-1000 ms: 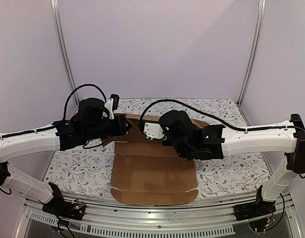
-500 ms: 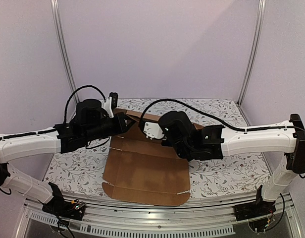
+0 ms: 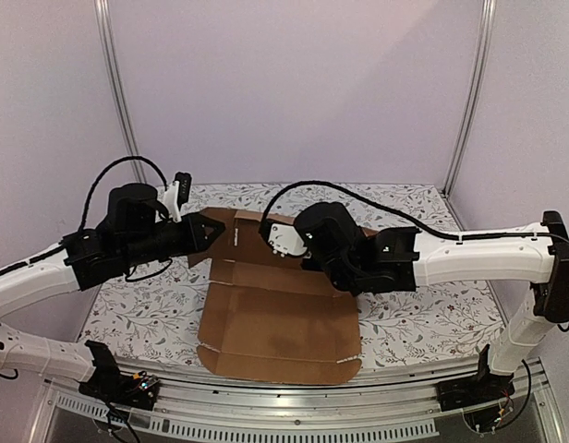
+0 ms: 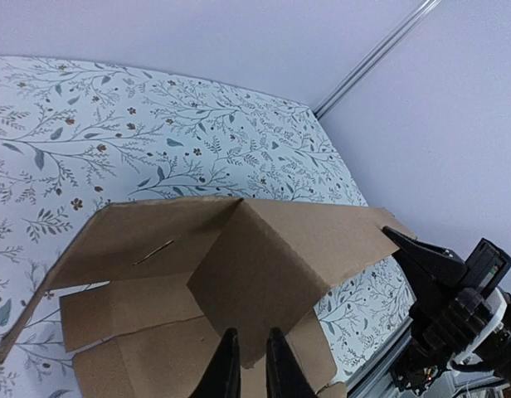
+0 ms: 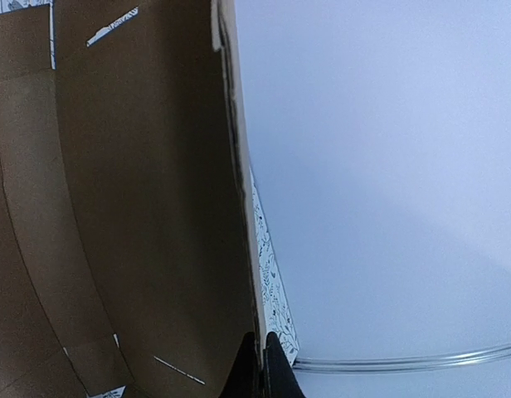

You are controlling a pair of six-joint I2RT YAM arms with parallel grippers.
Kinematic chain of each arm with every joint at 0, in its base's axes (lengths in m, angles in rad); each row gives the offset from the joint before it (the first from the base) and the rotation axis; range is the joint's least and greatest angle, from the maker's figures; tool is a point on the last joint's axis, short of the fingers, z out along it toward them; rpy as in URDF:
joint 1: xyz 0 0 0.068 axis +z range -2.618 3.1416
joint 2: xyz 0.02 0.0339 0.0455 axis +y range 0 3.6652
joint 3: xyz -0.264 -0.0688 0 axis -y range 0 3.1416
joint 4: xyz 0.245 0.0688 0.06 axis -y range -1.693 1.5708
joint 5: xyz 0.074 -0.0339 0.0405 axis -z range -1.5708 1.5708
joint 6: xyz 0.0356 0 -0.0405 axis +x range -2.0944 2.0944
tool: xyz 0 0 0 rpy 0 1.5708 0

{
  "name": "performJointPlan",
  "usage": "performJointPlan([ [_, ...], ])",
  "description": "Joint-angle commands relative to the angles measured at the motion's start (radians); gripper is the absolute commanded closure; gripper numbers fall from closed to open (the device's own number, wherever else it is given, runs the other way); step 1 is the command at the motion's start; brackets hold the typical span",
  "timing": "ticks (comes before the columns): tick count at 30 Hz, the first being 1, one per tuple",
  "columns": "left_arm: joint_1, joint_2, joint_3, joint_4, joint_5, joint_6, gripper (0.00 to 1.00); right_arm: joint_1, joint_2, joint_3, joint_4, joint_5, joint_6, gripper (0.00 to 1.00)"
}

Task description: Fold the paper box

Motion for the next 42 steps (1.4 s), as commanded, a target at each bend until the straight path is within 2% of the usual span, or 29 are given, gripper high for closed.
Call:
performJointPlan([
  [1, 0.016, -0.079, -0.027, -0.173, -0.04, 0.047, 0.86, -0.016, -0.05, 0.032, -0.054, -0.043, 0.073, 1.0],
  [6, 0.019, -0.155, -0.063, -0.247, -0.044, 0.054, 0.85, -0.033, -0.096, 0.03, -0.075, -0.095, 0.117, 1.0],
  [16, 0.019, -0.247, -0.193, -0.26, -0.081, -0.001, 0.85, -0.054, -0.175, 0.04, -0.121, -0.15, 0.228, 1.0],
  [29, 0.019, -0.301, -0.276, -0.147, -0.18, 0.031, 0.83, -0.057, -0.233, -0.003, -0.129, -0.196, 0.292, 1.0],
  [36, 0.019, -0.419, -0.276, -0.151, -0.246, 0.084, 0.83, -0.056, -0.251, -0.025, -0.132, -0.205, 0.326, 1.0],
  [42, 0.019, -0.522, -0.318, -0.122, -0.285, 0.094, 0.97, -0.056, -0.262, -0.037, -0.129, -0.217, 0.345, 1.0],
])
